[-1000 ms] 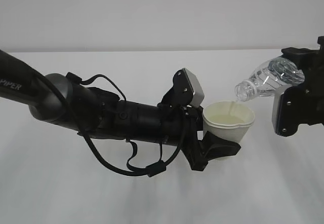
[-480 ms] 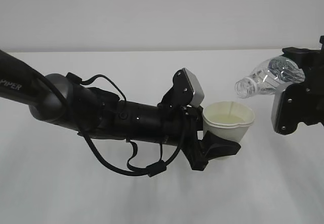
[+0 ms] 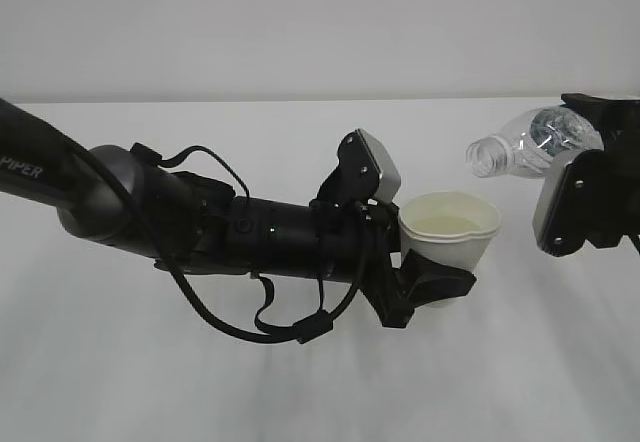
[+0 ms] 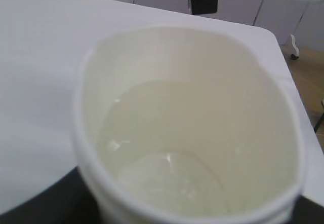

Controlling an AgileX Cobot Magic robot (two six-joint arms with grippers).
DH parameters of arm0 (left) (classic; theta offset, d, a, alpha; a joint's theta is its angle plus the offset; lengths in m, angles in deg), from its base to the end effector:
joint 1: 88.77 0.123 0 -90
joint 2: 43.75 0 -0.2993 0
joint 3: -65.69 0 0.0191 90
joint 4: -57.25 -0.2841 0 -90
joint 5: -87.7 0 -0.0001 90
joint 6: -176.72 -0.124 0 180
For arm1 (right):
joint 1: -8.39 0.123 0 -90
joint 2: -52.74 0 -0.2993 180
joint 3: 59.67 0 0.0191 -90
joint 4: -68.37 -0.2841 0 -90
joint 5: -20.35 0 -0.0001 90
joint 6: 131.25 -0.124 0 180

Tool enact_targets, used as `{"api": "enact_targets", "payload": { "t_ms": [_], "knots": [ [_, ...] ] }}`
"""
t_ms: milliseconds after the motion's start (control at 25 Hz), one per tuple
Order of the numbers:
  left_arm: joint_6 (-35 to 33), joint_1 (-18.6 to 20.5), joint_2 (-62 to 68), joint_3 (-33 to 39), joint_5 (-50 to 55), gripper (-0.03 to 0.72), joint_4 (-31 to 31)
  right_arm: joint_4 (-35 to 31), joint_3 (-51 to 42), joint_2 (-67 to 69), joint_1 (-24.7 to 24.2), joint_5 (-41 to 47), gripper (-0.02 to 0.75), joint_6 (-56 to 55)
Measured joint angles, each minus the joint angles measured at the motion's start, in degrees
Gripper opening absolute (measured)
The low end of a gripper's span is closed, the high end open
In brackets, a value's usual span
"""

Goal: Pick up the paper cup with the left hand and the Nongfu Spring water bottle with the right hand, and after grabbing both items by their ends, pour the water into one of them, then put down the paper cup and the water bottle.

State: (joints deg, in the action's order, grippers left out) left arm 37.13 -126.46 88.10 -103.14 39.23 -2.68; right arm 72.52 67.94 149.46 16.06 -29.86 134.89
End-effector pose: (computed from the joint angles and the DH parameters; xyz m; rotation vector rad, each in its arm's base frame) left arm 0.3248 -0.3524 0.0927 1.2047 1.6206 -1.0232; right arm 0.3158 0.0495 0.1668 -1.3957 1.1879 -0.9794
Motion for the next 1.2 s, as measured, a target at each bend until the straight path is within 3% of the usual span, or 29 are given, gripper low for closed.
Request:
{"api": "enact_targets", "payload": {
  "t_ms": [680,1200],
  "knots": [
    [-0.91,0.00,0.00,0.00,-0.72,0.438,4.21,0.00,0.00,0.00,0.00,0.00,0.406,-19.57],
    [-5.25,0.00,0.00,0.00,-2.09,0.438,4.94,0.00,0.00,0.00,0.00,-3.34,0.405,-54.81]
  ]
}}
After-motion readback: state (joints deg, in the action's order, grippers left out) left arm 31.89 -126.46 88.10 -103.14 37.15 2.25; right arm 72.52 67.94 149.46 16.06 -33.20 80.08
